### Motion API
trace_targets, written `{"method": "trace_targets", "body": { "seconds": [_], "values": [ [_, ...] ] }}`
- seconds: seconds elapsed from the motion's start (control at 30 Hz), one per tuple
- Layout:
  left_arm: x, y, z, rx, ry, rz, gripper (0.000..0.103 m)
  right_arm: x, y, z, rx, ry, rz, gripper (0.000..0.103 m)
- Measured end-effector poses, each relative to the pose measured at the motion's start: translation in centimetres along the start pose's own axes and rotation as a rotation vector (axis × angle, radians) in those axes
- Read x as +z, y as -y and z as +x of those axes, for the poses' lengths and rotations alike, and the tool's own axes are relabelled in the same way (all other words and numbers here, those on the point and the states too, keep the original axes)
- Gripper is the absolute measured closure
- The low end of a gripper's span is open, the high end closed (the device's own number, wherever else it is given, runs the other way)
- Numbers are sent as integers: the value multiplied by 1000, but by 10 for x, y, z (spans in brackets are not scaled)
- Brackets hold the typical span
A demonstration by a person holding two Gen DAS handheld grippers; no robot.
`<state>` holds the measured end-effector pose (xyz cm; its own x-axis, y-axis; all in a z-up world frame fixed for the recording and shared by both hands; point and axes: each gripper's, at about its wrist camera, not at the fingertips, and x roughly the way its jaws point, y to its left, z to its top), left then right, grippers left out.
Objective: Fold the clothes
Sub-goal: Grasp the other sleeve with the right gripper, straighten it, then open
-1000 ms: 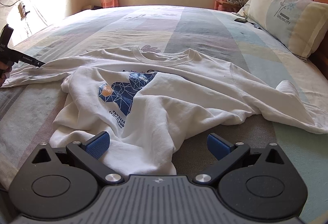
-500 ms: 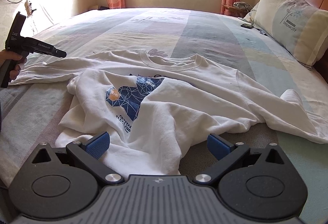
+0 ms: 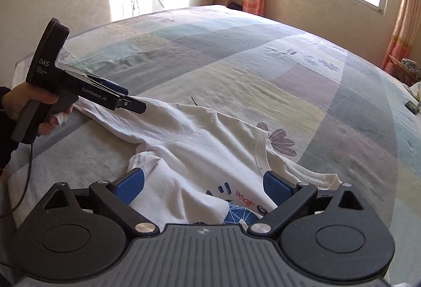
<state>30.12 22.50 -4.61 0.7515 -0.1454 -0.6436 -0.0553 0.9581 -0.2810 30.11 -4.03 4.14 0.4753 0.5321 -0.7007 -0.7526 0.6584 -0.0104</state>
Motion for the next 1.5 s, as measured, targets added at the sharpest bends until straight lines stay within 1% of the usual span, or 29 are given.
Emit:
{"method": "trace_targets", "body": {
  "seconds": [0.03, 0.1, 0.17, 0.2, 0.27, 0.37, 0.47, 0.57, 0.63, 0.7, 0.8, 0.9, 0.93, 0.97, 1.0, 1.03, 1.07, 1.13, 1.23, 1.3, 1.37, 1.4, 1.5],
  "values": [
    [2, -3, 0, 1, 13, -14, 19, 11, 2, 13, 17, -19, -14, 18],
    [6, -10, -1, 2, 38, -39, 17, 33, 5, 42, 42, -58, -52, 27],
    [6, -21, -2, 3, 59, -61, 16, 53, 5, 72, 76, -98, -90, 43],
    [6, -26, -2, 4, 69, -72, 16, 62, 4, 87, 93, -112, -111, 46],
    [1, -40, -3, -7, 89, -96, 16, 76, -1, 117, 124, -133, -155, 55],
    [-6, -58, -11, -18, 124, -124, 16, 93, -12, 157, 158, -143, -216, 62],
    [-5, -69, -23, 12, 167, -123, 15, 109, -23, 193, 191, -145, -269, 67],
    [-7, -80, -29, 4, 188, -148, 15, 118, -30, 217, 224, -132, -280, 67],
    [-7, -88, -32, 19, 198, -167, 15, 117, -35, 230, 246, -142, -304, 67],
    [-7, -93, -35, 45, 209, -185, 15, 110, -40, 234, 249, -141, -346, 67],
    [-8, -103, -36, 43, 222, -225, 15, 99, -43, 228, 244, -123, -387, 67],
    [-8, -104, -34, 55, 220, -223, 15, 93, -45, 220, 250, -138, -414, 69],
    [-8, -104, -33, 56, 220, -222, 15, 91, -47, 218, 246, -141, -424, 74],
    [-8, -104, -32, 55, 219, -220, 15, 90, -50, 216, 240, -141, -435, 82],
    [-9, -104, -32, 53, 220, -222, 15, 88, -53, 215, 233, -142, -447, 87],
    [-9, -105, -33, 52, 221, -224, 15, 87, -56, 213, 218, -139, -463, 94],
    [-9, -106, -33, 52, 222, -227, 14, 87, -59, 212, 196, -130, -476, 97],
    [-10, -109, -35, 53, 228, -236, 14, 91, -58, 212, 149, -101, -468, 98],
    [-10, -110, -35, 54, 233, -244, 14, 107, -40, 213, 61, -38, -355, 99],
    [-10, -111, -35, 58, 232, -246, 14, 110, -32, 217, 13, -32, -300, 98],
    [-11, -112, -34, 69, 229, -252, 14, 110, -33, 219, -21, -27, -303, 98],
    [-11, -113, -34, 78, 227, -256, 14, 111, -34, 218, -21, -16, -300, 98],
    [-12, -116, -33, 100, 213, -272, 14, 120, -41, 214, 50, 28, -272, 92]
  ]
}}
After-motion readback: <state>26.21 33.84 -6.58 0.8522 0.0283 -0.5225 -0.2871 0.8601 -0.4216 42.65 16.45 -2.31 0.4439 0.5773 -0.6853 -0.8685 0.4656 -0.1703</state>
